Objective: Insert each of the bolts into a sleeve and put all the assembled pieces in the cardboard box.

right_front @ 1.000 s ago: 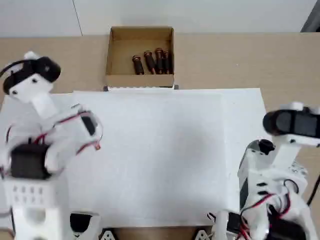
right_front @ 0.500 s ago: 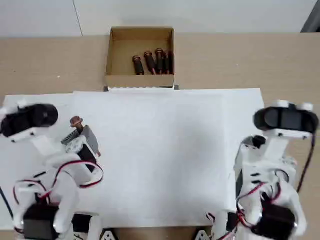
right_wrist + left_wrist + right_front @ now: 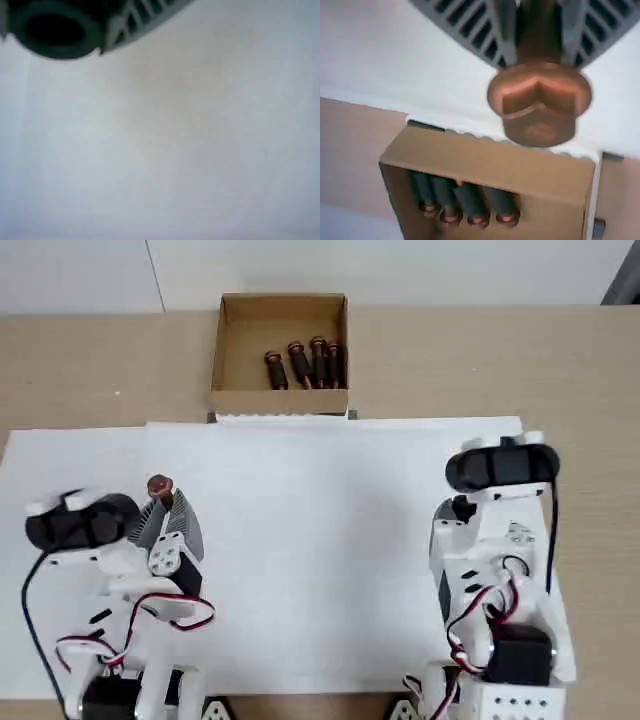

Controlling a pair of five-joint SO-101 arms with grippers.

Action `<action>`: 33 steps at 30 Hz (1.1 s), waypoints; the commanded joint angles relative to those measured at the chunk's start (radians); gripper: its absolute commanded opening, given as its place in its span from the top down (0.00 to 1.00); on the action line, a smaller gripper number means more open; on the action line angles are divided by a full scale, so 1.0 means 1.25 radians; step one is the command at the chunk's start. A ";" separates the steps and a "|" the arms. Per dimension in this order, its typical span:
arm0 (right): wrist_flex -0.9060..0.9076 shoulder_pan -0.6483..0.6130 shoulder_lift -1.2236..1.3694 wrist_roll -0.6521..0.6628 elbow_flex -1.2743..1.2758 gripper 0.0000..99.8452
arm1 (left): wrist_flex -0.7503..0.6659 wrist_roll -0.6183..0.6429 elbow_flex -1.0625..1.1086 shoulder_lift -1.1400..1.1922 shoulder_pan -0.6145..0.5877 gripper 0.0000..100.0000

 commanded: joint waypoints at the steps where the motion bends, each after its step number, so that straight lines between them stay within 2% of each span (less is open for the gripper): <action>1: -0.064 -0.002 -0.072 0.004 0.059 1.00 | -0.048 -0.007 0.024 -0.021 0.005 1.00; 8: -0.126 -0.115 -0.257 0.009 0.226 1.00 | -0.123 0.015 0.060 -0.016 0.011 1.00; 12: -0.170 -0.204 -0.359 0.010 0.314 1.00 | -0.160 0.016 0.095 -0.017 0.072 1.00; 21: -0.273 -0.376 -0.353 0.010 0.399 1.00 | -0.309 0.113 0.129 -0.017 0.209 1.00; 26: -0.314 -0.476 -0.353 0.011 0.448 1.00 | -0.340 0.163 0.129 -0.017 0.242 1.00; 33: -0.425 -0.560 -0.353 0.061 0.502 1.00 | -0.341 0.247 0.129 -0.017 0.287 1.00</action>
